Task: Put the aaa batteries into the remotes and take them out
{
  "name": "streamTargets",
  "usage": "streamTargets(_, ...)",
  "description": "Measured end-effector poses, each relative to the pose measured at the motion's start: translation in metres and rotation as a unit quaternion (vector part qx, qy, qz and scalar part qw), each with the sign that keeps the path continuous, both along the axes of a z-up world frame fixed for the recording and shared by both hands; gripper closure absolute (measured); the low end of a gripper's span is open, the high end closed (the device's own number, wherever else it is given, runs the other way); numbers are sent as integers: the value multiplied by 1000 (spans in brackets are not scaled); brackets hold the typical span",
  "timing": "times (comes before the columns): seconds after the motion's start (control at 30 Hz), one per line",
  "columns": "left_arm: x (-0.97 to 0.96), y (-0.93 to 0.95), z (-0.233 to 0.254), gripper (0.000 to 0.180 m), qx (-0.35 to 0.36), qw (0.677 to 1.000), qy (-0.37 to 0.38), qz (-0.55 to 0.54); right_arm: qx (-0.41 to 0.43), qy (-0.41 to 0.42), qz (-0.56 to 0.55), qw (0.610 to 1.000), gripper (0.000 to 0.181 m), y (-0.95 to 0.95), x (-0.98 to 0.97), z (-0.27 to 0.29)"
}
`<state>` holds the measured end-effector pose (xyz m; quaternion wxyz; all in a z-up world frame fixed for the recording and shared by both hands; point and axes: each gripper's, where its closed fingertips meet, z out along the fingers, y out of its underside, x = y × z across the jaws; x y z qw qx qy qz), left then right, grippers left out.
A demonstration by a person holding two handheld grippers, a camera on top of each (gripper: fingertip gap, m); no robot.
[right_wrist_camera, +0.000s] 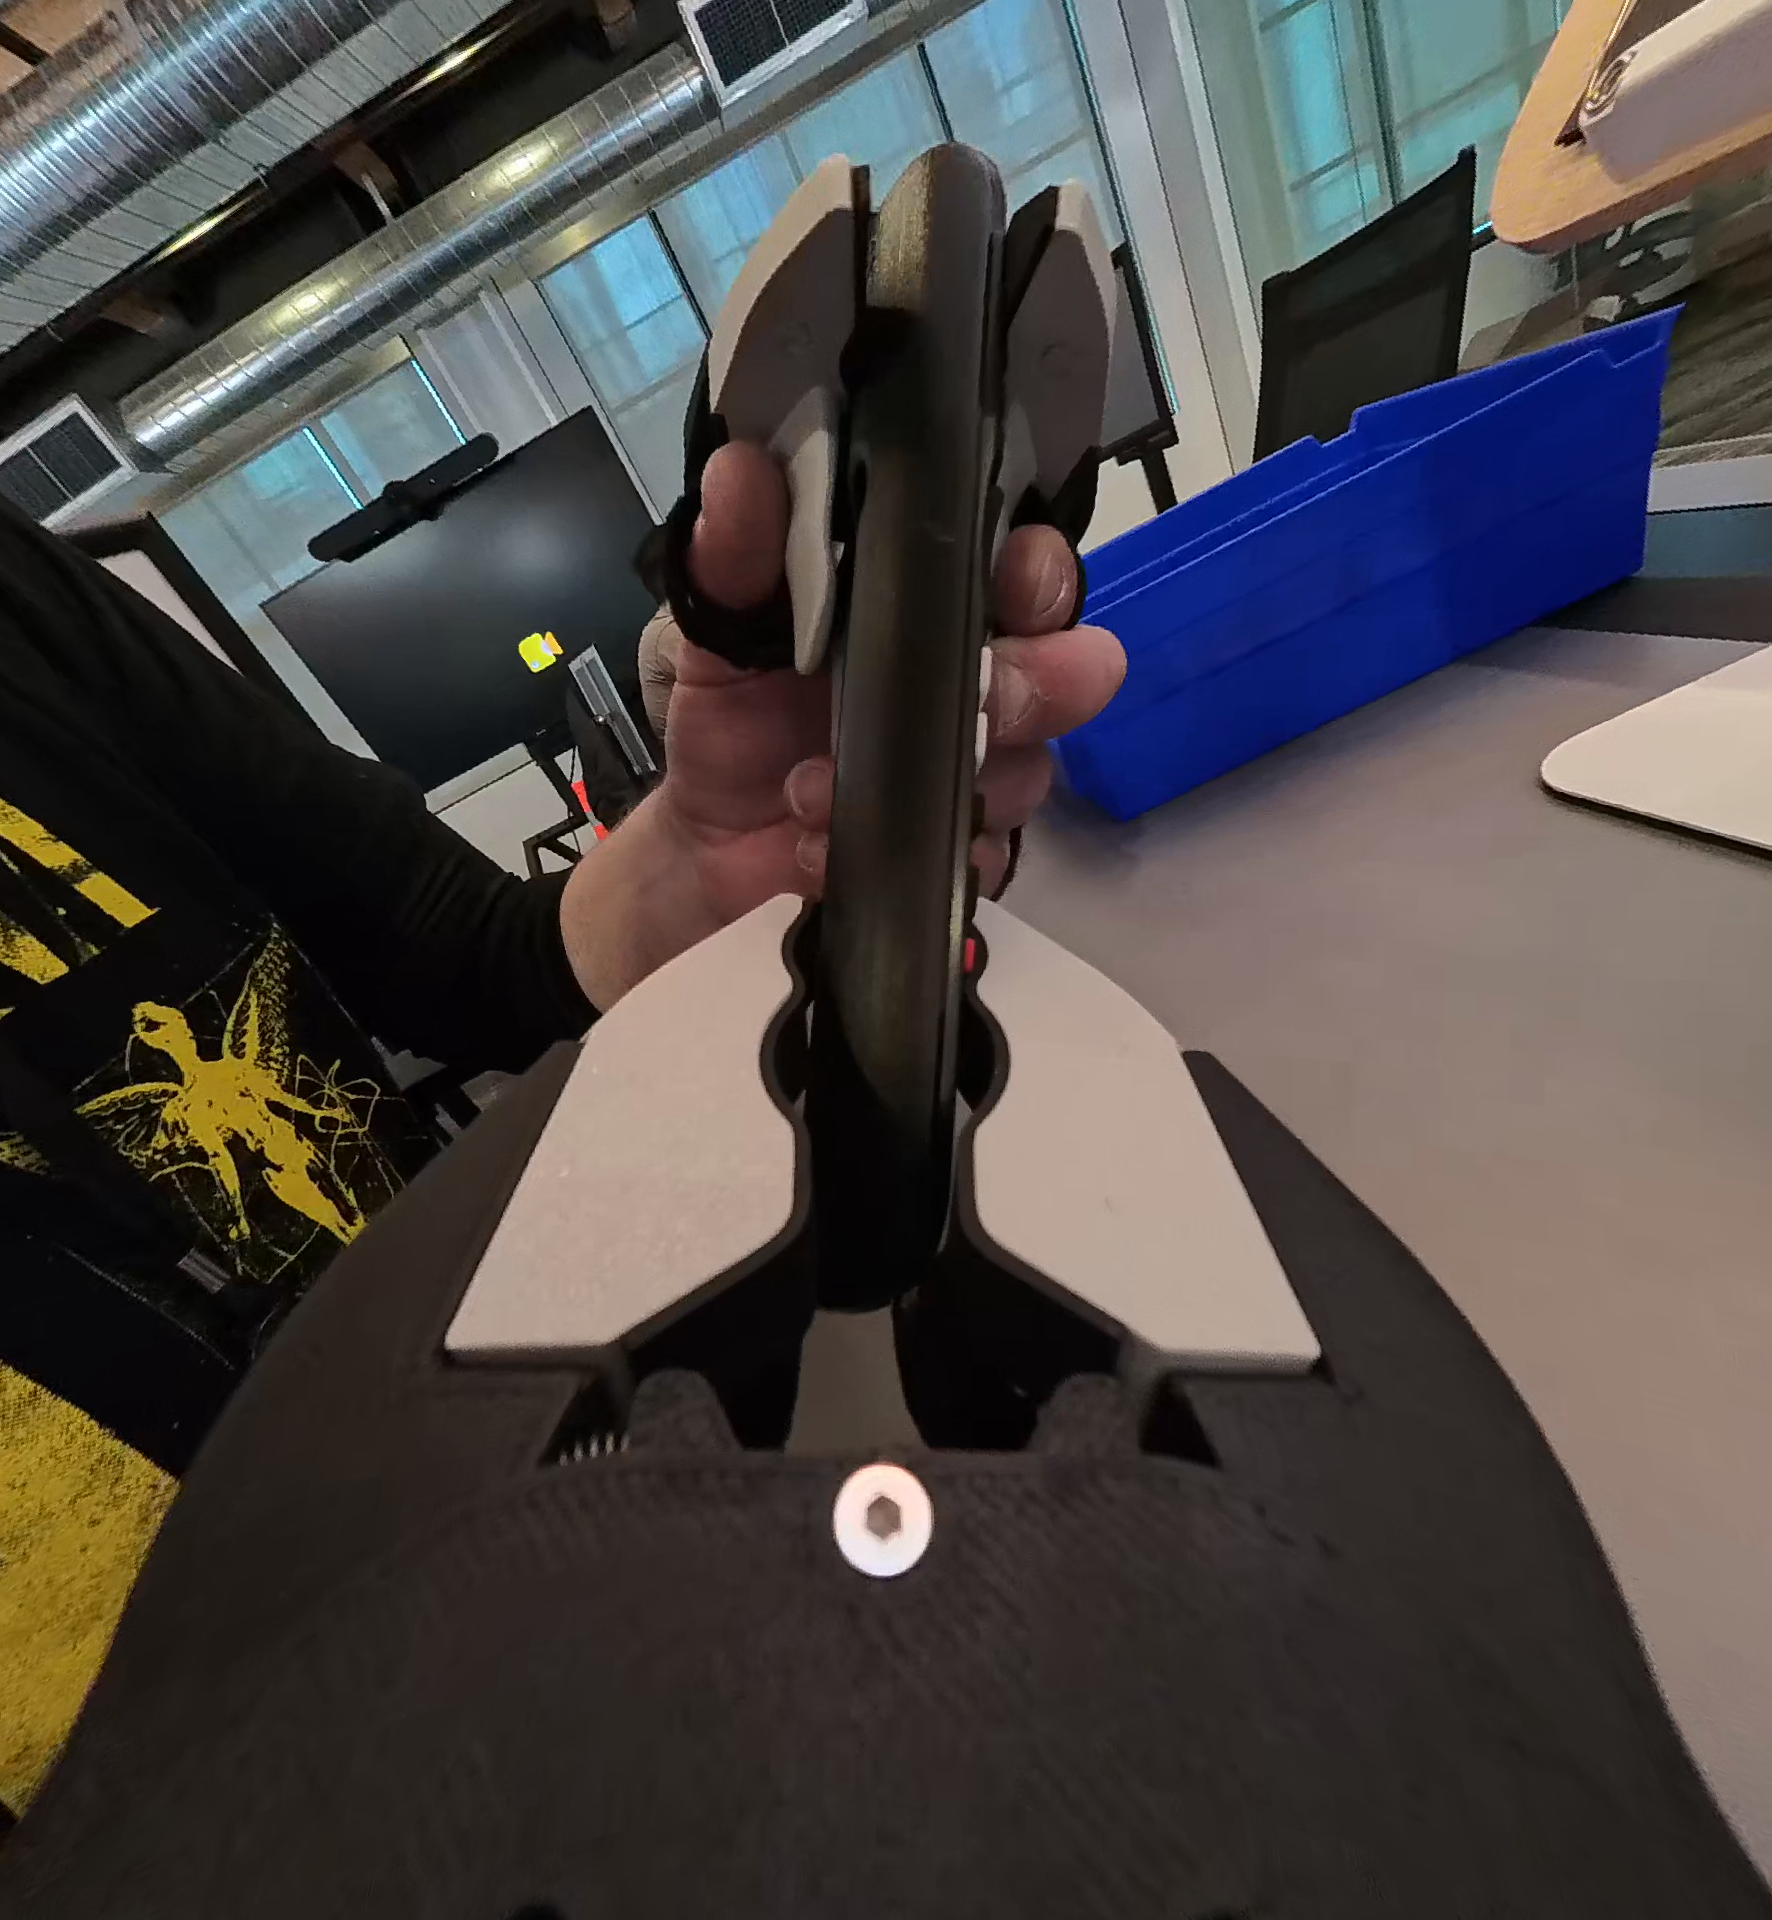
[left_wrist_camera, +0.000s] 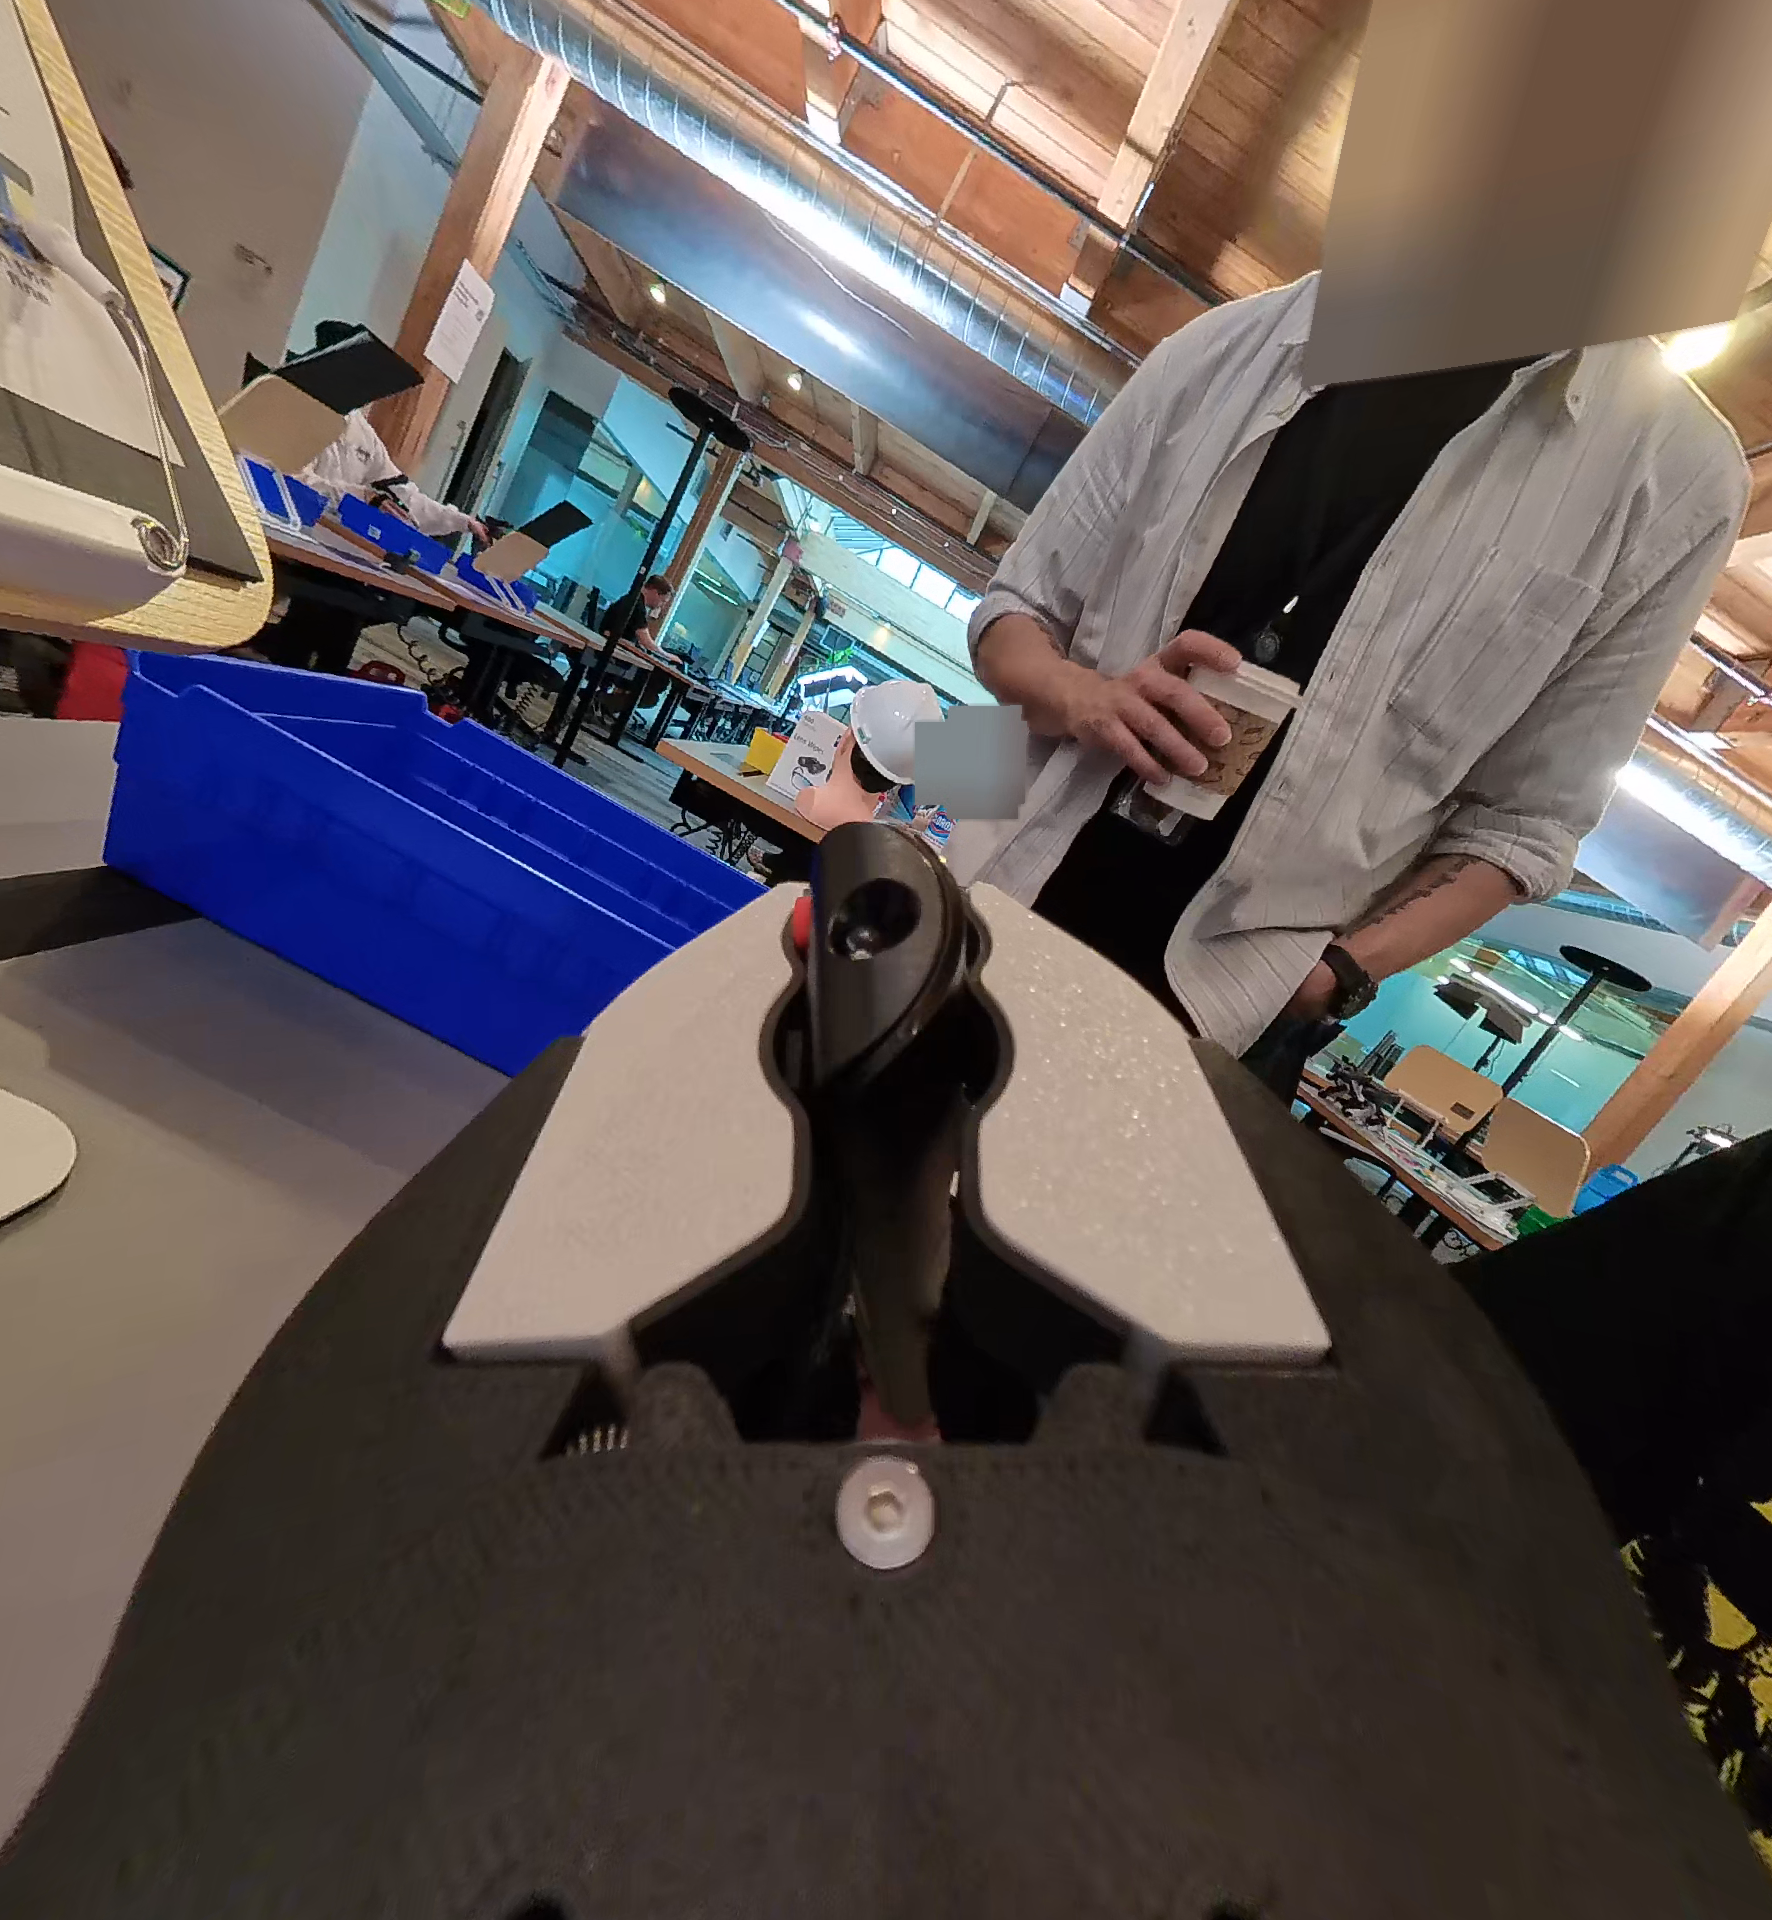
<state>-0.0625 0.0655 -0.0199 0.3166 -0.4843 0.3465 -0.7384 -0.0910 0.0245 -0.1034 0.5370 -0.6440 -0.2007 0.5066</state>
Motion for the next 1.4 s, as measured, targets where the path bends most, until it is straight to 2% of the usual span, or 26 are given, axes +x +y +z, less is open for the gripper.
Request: streamTargets(1.4, -1, 2, -2, 155, -10, 1000, -9, -1, -6, 4, 5, 1000, 158, 0, 0, -1)
